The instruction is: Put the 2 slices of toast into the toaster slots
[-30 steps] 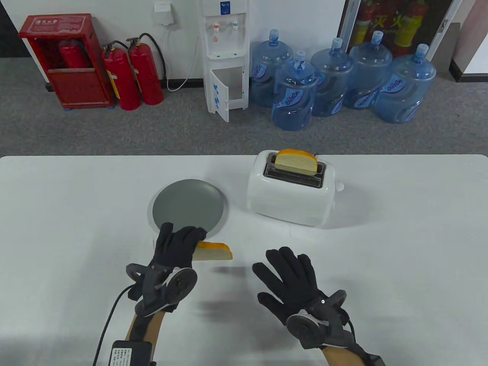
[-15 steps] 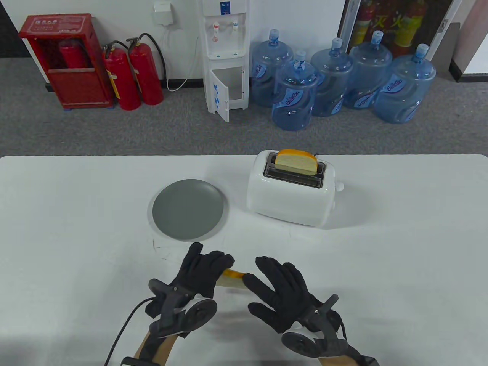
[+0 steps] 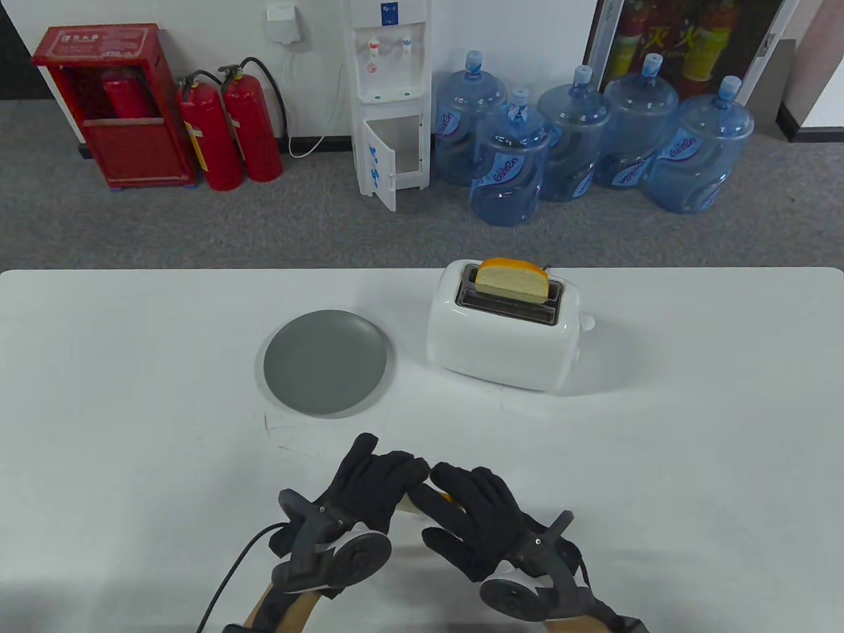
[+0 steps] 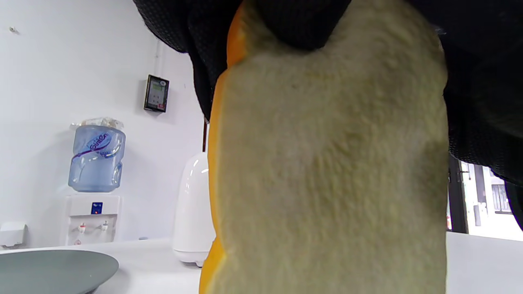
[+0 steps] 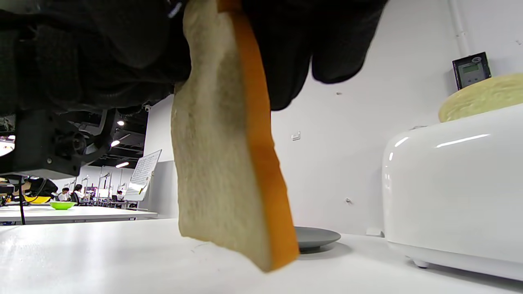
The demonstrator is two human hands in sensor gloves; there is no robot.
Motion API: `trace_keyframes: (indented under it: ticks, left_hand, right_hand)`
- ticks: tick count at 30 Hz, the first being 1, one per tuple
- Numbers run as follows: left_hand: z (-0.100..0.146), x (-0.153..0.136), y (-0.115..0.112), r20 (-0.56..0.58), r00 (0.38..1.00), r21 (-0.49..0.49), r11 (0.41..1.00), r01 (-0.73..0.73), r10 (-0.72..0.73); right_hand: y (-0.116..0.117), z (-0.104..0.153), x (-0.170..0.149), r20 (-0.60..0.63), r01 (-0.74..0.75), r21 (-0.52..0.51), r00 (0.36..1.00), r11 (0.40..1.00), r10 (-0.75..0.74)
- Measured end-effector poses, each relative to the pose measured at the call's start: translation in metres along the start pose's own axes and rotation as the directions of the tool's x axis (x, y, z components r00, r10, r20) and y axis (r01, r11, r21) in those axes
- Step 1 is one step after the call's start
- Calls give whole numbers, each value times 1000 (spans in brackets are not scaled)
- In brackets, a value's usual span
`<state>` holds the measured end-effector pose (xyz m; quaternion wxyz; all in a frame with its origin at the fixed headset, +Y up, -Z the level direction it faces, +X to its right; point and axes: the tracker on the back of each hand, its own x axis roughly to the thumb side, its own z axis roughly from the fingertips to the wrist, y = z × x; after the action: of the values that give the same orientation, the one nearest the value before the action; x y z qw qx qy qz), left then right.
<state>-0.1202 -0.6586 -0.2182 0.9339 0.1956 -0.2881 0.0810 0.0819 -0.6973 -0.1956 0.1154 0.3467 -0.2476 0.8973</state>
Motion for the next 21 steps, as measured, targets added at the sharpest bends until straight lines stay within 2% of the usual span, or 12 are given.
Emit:
trace_keyframes:
  ticks: [9, 21]
  left_hand:
    - [0, 4, -5, 29, 997, -70, 995, -74, 76]
    - [4, 1, -2, 53, 987, -36, 988, -152, 153]
  right_hand:
    - [-8, 0, -3, -16, 33, -55, 999, 998, -34]
    - [-14, 1, -6, -31, 63, -119, 997, 991, -67]
